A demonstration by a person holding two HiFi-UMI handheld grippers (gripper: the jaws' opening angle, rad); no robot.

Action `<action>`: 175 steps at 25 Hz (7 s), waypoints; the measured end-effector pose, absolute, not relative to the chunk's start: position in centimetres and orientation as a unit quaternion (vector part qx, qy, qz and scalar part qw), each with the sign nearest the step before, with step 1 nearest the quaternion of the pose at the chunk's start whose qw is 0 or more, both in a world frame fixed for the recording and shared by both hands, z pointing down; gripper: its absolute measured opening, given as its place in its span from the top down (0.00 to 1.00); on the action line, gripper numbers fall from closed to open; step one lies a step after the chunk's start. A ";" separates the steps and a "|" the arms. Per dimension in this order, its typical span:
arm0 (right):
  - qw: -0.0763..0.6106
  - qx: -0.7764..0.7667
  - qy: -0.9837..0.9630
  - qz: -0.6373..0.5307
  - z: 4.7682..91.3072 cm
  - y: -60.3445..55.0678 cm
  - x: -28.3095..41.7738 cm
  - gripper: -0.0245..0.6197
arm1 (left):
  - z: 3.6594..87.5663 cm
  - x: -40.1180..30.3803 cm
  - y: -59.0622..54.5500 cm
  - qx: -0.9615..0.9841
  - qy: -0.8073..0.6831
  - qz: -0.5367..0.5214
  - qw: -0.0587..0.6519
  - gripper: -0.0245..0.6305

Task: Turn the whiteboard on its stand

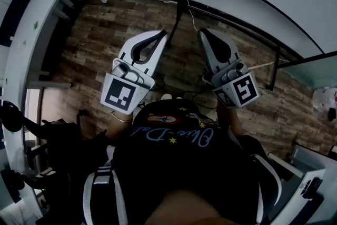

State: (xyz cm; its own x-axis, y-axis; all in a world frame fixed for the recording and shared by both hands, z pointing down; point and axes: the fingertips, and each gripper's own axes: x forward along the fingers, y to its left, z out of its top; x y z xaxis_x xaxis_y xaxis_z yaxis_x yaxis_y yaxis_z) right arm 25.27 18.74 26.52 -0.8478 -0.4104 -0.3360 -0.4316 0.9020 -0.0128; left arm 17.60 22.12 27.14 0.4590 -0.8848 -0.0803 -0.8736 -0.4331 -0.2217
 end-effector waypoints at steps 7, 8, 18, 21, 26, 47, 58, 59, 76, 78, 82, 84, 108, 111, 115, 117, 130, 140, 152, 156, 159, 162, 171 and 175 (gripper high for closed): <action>0.169 -0.217 0.961 0.028 26.6 18.8 26.9 0.93 | 27.0 19.0 22.1 -0.842 0.524 -0.031 0.122 0.93; 0.169 -0.216 0.961 0.028 26.6 18.8 27.0 0.93 | 27.1 19.1 22.1 -0.841 0.525 -0.033 0.122 0.93; 0.166 -0.208 0.963 0.031 26.6 17.9 25.8 0.93 | 27.4 18.0 21.8 -0.835 0.537 -0.031 0.117 0.93; 0.168 -0.211 0.963 0.031 26.4 17.0 25.1 0.93 | 27.4 17.5 20.9 -0.838 0.533 -0.026 0.117 0.93; 0.168 -0.222 0.959 0.046 26.1 15.5 23.5 0.93 | 27.5 16.3 18.9 -0.845 0.522 -0.023 0.116 0.93; 0.135 -0.230 0.963 0.046 26.7 10.1 14.7 0.93 | 28.0 7.9 12.9 -0.857 0.505 -0.002 0.099 0.93; 0.129 -0.243 0.960 0.056 26.2 7.5 11.4 0.93 | 27.8 4.7 10.0 -0.868 0.487 0.007 0.098 0.93; 0.129 -0.245 0.959 0.058 26.1 7.3 11.1 0.93 | 27.8 4.4 9.8 -0.868 0.486 0.007 0.097 0.93; 0.124 -0.276 0.951 0.058 26.5 5.1 5.2 0.93 | 28.4 -1.3 7.3 -0.888 0.450 0.001 0.099 0.93; 0.121 -0.279 0.951 0.057 26.8 5.2 4.7 0.93 | 28.4 -1.5 7.4 -0.891 0.444 0.001 0.099 0.93; 0.114 -0.283 0.950 0.063 26.6 5.5 4.1 0.93 | 28.4 -2.2 7.4 -0.893 0.440 0.011 0.094 0.93; 0.110 -0.287 0.949 0.067 26.5 5.6 4.1 0.93 | 28.5 -2.2 7.4 -0.894 0.438 0.017 0.093 0.93; 0.112 -0.285 0.950 0.053 27.1 -0.3 5.5 0.93 | 29.1 -0.1 1.8 -0.902 0.425 0.004 0.077 0.93; 0.115 -0.284 0.950 0.052 27.0 -1.4 6.0 0.93 | 29.0 0.4 0.7 -0.902 0.425 -0.002 0.078 0.93; 0.116 -0.271 0.954 0.048 27.1 -2.7 6.2 0.93 | 28.8 1.1 -0.7 -0.904 0.420 -0.001 0.076 0.93; 0.113 -0.268 0.956 0.045 27.3 -3.4 6.2 0.93 | 28.9 1.2 -1.4 -0.904 0.421 -0.001 0.073 0.93; 0.117 -0.256 0.959 0.033 27.9 -7.5 6.3 0.93 | 28.8 1.8 -5.4 -0.900 0.430 -0.008 0.072 0.93; 0.122 -0.239 0.963 0.028 27.8 -10.8 6.0 0.93 | 28.8 2.1 -8.3 -0.893 0.443 -0.013 0.074 0.93; 0.137 -0.220 0.965 0.024 27.3 -13.7 7.9 0.93 | 28.6 4.5 -11.6 -0.890 0.450 -0.015 0.077 0.93; 0.148 -0.216 0.965 0.018 27.2 -14.3 8.6 0.93 | 29.0 5.2 -12.3 -0.889 0.451 -0.020 0.075 0.93; 0.146 -0.217 0.965 0.018 27.4 -14.7 8.8 0.93 | 29.1 5.7 -12.6 -0.890 0.448 -0.026 0.078 0.93; 0.135 -0.229 0.964 0.022 27.9 -15.2 8.8 0.93 | 29.2 5.6 -13.1 -0.894 0.441 -0.024 0.078 0.93; 0.120 -0.274 0.954 0.022 28.5 -17.5 7.3 0.93 | 29.7 4.9 -16.2 -0.923 0.378 -0.012 0.065 0.93; 0.117 -0.304 0.945 0.020 28.3 -19.0 6.9 0.93 | 29.5 4.5 -18.3 -0.935 0.348 -0.013 0.063 0.93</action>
